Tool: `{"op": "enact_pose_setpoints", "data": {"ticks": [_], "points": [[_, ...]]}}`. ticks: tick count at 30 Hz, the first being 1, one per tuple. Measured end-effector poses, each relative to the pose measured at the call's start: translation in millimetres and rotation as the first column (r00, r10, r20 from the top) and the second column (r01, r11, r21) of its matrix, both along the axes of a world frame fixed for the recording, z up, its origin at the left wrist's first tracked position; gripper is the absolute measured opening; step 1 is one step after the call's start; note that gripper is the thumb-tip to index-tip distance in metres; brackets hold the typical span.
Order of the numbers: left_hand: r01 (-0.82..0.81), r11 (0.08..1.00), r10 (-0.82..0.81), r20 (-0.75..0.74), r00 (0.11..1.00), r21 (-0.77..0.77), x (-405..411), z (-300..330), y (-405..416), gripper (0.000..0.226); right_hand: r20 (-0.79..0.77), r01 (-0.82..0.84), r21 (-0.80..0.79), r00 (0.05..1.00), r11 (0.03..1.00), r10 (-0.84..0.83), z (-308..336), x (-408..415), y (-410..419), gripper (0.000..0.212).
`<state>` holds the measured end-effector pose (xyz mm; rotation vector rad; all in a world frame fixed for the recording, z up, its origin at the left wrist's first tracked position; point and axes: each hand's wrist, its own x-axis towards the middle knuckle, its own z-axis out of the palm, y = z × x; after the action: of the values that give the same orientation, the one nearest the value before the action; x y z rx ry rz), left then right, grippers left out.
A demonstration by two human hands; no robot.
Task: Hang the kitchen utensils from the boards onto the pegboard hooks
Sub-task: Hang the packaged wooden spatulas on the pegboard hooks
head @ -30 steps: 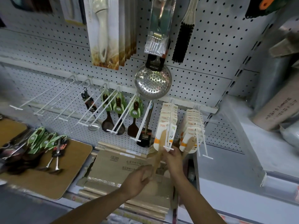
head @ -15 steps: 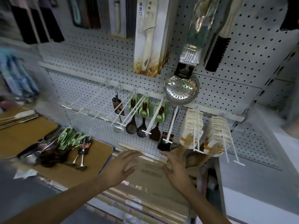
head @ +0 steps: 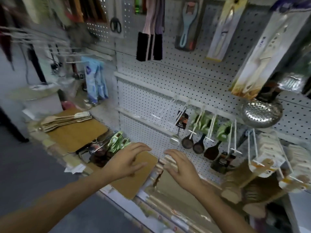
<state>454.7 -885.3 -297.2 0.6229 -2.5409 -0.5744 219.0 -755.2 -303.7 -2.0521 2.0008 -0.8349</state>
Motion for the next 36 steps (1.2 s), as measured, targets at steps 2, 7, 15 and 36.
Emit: {"op": "enact_pose_setpoints", "data": {"ticks": [2, 7, 15, 36], "points": [[-0.029, 0.999, 0.03, 0.014, 0.999, -0.041, 39.5, 5.5, -18.3, 0.048, 0.001, -0.025, -0.006, 1.0, 1.0, 0.025, 6.6, 36.6, -22.9, 0.046], [-0.114, 0.991, 0.115, 0.01, 0.993, -0.074, 139.4, 18.8, -56.7, 0.052, -0.014, -0.105, -0.011, 0.994, 0.994, 0.105, 19.6, 127.9, -83.4, 0.052], [-0.273, 0.962, 0.274, 0.055, 0.96, -0.02, 269.9, 21.6, -107.1, 0.052, -0.045, -0.259, -0.001, 0.965, 0.966, 0.258, 27.4, 247.8, -168.9, 0.053], [-0.533, 0.846, 0.524, 0.146, 0.839, 0.029, 442.2, -23.8, -357.5, 0.055, -0.028, -0.476, 0.133, 0.875, 0.869, 0.483, -23.9, 412.1, -499.6, 0.054]]}}
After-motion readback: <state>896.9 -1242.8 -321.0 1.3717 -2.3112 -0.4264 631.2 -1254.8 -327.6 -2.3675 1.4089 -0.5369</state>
